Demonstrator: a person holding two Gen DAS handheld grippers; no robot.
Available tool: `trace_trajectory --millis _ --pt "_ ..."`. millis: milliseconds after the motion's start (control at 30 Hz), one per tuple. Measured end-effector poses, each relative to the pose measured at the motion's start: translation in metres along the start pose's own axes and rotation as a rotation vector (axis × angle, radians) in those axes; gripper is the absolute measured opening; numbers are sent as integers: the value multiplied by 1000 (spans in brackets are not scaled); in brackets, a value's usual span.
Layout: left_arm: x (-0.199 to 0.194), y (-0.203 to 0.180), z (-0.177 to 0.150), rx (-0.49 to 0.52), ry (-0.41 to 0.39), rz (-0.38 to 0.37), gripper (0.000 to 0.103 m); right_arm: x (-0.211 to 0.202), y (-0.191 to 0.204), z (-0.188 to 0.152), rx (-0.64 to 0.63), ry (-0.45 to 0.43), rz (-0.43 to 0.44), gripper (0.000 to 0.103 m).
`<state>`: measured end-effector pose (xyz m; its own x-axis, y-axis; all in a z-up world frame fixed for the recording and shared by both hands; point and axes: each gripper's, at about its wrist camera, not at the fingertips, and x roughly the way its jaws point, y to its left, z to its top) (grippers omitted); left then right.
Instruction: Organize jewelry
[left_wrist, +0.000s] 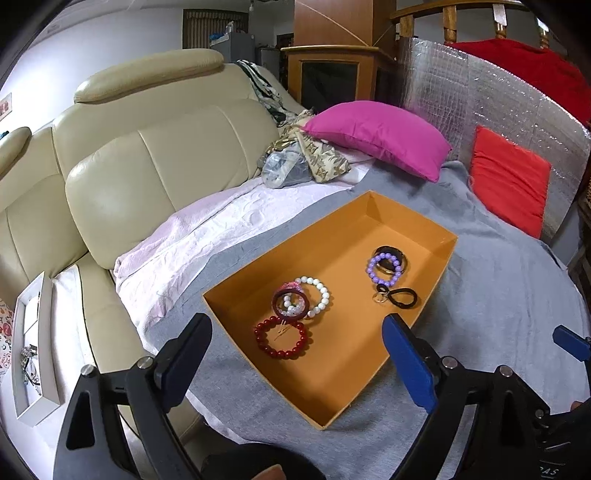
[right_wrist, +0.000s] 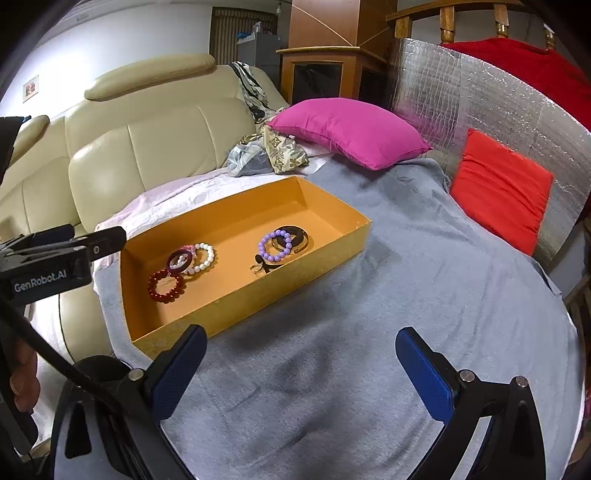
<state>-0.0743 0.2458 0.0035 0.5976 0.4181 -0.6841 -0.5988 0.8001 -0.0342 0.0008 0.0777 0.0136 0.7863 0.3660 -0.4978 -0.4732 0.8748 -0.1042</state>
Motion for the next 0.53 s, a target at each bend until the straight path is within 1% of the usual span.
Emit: trace_trajectory --millis 67,133,167,333,533 --pt "3 0 0 -1 5 -2 94 2 -1 1 1 3 -2 103" --pt "5 -1 0 -3 10 2 100 4 -1 2 4 1 -4 103" --pt "5 -1 0 -1 5 11 101 5 -1 3 2 4 -4 103" --pt "8 0 1 -1 11 11 102 9 2 7 -5 3 -5 103" --pt "4 2 2 -3 -2 9 102 12 8 11 -9 -3 0 103"
